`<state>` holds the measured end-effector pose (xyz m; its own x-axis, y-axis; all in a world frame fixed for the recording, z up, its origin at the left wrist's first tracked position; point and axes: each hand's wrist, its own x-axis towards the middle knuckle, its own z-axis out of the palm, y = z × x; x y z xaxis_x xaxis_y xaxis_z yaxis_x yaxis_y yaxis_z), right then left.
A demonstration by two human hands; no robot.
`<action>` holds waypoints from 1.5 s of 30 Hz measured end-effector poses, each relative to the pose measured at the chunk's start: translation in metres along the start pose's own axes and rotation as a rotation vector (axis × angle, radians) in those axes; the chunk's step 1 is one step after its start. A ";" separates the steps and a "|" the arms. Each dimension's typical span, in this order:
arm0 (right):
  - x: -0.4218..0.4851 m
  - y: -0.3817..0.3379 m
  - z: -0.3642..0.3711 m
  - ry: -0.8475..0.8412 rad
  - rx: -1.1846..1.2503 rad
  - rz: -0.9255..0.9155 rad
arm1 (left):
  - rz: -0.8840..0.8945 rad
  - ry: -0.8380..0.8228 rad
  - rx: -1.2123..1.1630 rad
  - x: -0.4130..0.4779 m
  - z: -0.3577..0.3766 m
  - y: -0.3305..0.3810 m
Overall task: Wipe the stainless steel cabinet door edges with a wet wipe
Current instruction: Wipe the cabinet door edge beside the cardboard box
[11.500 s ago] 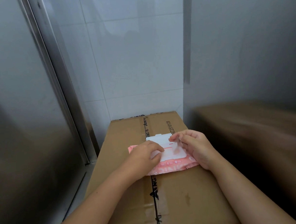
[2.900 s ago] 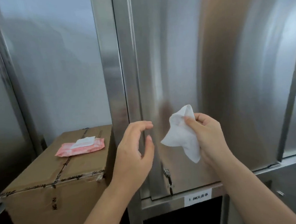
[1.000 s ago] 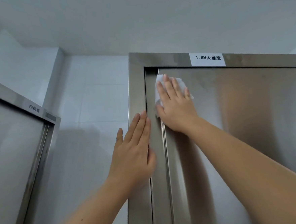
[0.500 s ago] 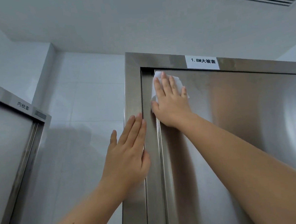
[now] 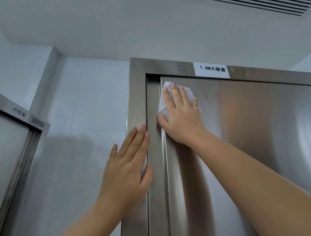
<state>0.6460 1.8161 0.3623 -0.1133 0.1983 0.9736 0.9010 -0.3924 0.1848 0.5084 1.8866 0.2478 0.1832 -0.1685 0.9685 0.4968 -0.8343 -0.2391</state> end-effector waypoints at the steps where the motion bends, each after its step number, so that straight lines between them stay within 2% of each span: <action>1: 0.002 0.000 -0.002 0.015 -0.039 -0.011 | -0.006 -0.004 -0.009 0.000 0.000 0.000; 5: 0.008 -0.003 -0.010 0.070 -0.023 -0.047 | -0.003 0.015 -0.009 0.000 0.000 0.000; 8: 0.010 -0.007 -0.010 0.164 0.126 0.000 | 0.006 0.027 -0.018 0.001 0.000 0.001; 11: 0.012 -0.010 -0.007 0.221 0.141 0.052 | -0.004 0.025 -0.040 0.000 0.000 0.000; 13: 0.014 -0.013 -0.004 0.199 0.128 0.078 | -0.003 0.031 -0.046 0.000 0.001 -0.001; 16: 0.017 -0.014 0.001 0.082 0.144 0.112 | -0.001 0.026 -0.065 0.000 0.002 -0.002; 20: 0.025 -0.008 0.002 -0.013 0.103 0.078 | 0.010 0.030 -0.086 0.000 0.004 -0.004; 28: 0.043 -0.011 0.001 -0.009 0.067 0.069 | 0.010 0.044 -0.101 -0.001 0.006 -0.006; 33: 0.007 -0.016 0.009 0.030 0.052 0.013 | 0.012 0.036 -0.101 0.000 0.005 -0.005; 41: 0.029 -0.016 -0.003 -0.082 0.049 0.061 | 0.013 0.038 -0.101 -0.001 0.006 -0.006; 45: 0.019 -0.024 -0.001 -0.065 0.062 0.073 | 0.015 0.047 -0.083 -0.001 0.005 -0.004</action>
<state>0.6221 1.8284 0.3770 -0.0206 0.2303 0.9729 0.9304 -0.3519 0.1030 0.5100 1.8927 0.2478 0.1492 -0.2036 0.9676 0.4216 -0.8721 -0.2485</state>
